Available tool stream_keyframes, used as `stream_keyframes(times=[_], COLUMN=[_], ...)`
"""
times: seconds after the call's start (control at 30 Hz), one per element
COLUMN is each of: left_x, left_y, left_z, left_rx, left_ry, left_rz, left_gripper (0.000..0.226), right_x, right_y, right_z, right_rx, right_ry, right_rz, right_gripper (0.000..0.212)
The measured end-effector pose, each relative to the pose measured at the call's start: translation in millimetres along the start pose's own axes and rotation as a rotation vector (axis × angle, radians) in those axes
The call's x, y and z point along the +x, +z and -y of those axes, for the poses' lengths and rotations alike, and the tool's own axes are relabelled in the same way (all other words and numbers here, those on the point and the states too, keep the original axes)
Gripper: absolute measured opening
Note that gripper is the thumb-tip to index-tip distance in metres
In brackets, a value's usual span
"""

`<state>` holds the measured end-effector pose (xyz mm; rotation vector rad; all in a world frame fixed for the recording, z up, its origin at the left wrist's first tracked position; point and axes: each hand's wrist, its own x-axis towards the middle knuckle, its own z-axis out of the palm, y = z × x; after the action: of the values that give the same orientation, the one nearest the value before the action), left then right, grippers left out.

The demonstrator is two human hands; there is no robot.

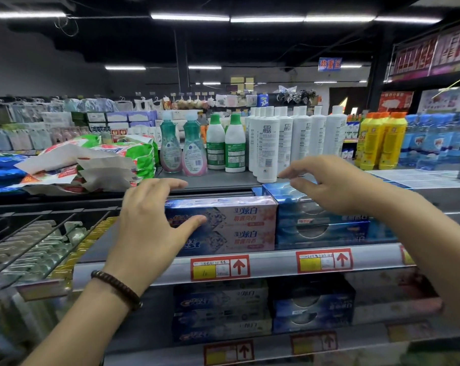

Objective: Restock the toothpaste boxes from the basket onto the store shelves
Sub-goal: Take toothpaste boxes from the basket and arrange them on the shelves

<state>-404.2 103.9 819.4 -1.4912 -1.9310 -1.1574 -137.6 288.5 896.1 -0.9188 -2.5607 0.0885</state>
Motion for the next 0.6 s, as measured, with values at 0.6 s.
stream_keyframes(times=[0.6], left_x=[89.7], left_y=[85.9], left_z=[-138.3], left_rx=[0.316], left_ry=[0.421], left_rz=[0.714], left_gripper=[0.127], right_x=[-18.7], right_y=[-11.4], right_z=[-72.3], right_rx=[-0.285], right_ry=[0.032], right_rz=[0.252], right_gripper=[0.111])
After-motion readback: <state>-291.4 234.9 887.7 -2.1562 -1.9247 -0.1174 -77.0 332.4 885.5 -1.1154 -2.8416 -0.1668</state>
